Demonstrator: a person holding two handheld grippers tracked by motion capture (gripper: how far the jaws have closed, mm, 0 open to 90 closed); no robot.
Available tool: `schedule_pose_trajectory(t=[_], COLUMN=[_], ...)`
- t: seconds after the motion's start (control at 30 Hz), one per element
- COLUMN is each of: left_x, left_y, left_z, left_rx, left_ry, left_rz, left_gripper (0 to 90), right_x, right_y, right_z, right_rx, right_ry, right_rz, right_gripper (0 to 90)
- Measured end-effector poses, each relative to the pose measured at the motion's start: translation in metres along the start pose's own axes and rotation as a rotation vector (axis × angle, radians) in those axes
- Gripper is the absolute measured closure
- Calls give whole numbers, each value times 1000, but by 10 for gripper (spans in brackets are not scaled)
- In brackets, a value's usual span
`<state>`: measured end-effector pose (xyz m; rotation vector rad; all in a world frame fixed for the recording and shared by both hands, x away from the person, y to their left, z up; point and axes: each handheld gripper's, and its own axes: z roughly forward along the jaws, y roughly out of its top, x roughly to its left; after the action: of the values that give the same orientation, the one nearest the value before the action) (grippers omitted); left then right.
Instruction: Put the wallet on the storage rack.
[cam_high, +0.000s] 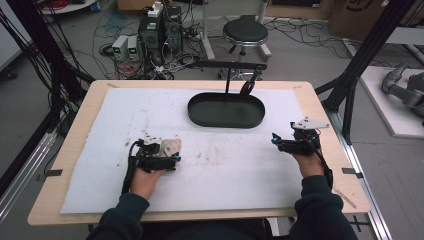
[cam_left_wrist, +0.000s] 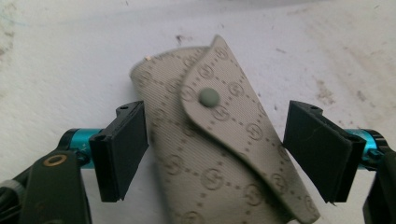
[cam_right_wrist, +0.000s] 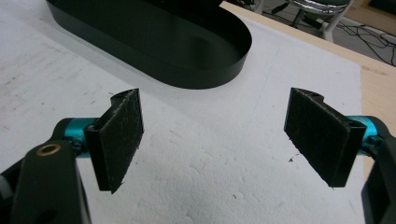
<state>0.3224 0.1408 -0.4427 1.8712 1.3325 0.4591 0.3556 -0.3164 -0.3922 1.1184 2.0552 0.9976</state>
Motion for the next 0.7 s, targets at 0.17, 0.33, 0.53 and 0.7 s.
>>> schedule_pose_trajectory(t=[0.17, 0.33, 0.53, 0.7], left_x=[-15, -11, -13, 0], left_y=[-3, -7, -8, -6], left_z=[7, 10, 10, 3], left_rx=[-2, 19, 40, 37], left_ry=[128, 117, 108, 65], left_rz=[19, 29, 74, 64], left_gripper=[191, 157, 207, 328], right_x=[-1, -3, -2, -2], right_y=[0, -1, -1, -1], right_z=[-1, -1, 0, 0], right_rx=[0, 2, 5, 6], right_ry=[1, 0, 0, -1], right_rz=[2, 11, 8, 7], right_gripper=[203, 203, 204, 203])
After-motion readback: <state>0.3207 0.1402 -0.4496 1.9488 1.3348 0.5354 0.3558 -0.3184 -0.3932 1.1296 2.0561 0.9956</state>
